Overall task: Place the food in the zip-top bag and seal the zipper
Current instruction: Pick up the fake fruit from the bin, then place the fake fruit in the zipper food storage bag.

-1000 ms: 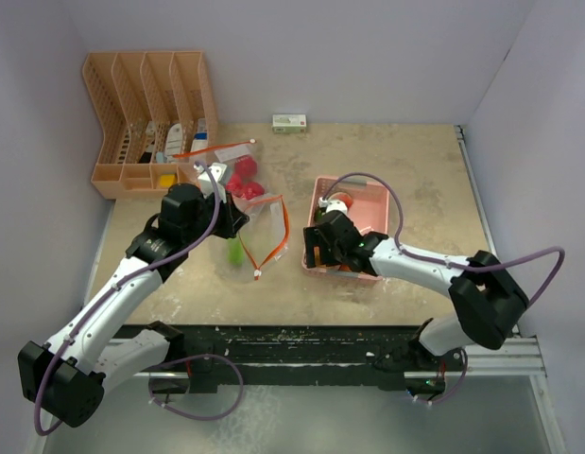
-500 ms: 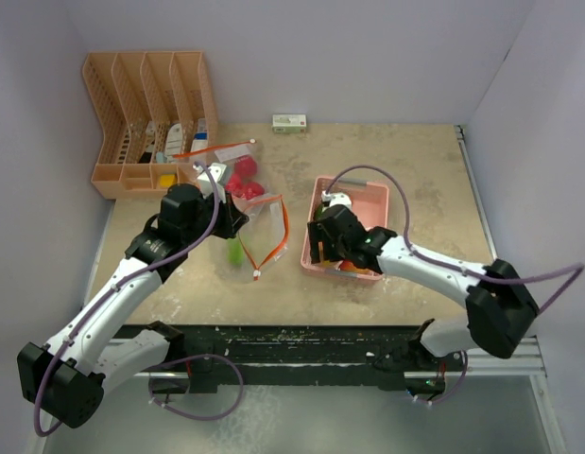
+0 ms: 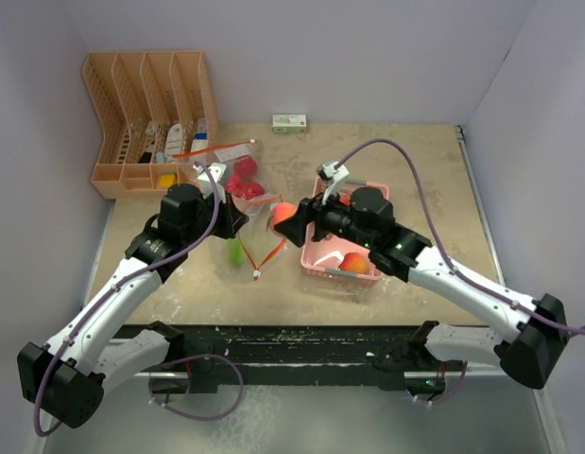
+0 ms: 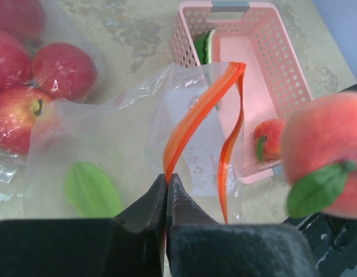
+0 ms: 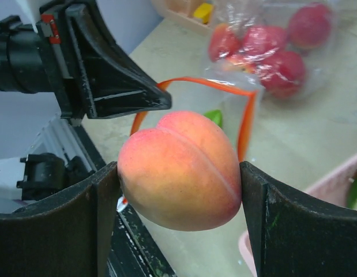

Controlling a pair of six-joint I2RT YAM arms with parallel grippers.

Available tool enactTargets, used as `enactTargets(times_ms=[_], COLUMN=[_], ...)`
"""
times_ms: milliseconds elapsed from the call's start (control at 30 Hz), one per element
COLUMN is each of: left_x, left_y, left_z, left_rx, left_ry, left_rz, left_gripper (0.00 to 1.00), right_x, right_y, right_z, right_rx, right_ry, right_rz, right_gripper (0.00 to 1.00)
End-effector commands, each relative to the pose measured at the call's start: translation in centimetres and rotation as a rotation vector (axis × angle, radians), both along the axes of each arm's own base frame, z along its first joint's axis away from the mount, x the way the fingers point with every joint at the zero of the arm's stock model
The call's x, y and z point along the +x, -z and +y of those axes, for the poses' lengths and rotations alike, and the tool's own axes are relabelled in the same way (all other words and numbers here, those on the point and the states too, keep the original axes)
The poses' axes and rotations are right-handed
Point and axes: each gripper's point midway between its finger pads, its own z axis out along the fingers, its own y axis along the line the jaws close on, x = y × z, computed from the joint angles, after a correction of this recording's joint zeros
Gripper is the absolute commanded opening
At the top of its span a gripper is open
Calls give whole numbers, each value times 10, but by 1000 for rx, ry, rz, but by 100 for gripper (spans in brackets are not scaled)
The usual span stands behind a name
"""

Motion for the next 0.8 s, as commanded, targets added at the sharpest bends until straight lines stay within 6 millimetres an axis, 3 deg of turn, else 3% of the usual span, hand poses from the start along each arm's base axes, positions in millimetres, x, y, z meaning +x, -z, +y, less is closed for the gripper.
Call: enactTargets(times_ms=[0,133,400,633,767], left_x=[7,5,4,4,5], left_y=[-29,-33,-35,-33,-34], left_z=[-1,-1,-1,-3,-3], left_rx=[-41,-44,-55,-58,-58], left_ry=[-6,-5,-3,-1,-1], left_rz=[-72,-77,-81,-76,-78], left_gripper=[0,0,0,0,0], right_x=[-13,11,26,21,25], right_y=[-17,0,15,3,-1], right_z=[52,65,69,57,29], right_rx=[121,68,25,21,-2], right_ry=[-198,-87,-8,9,122], right_rz=[-33,-6,18,-11,-16], right_gripper=[44,51,99,100,100])
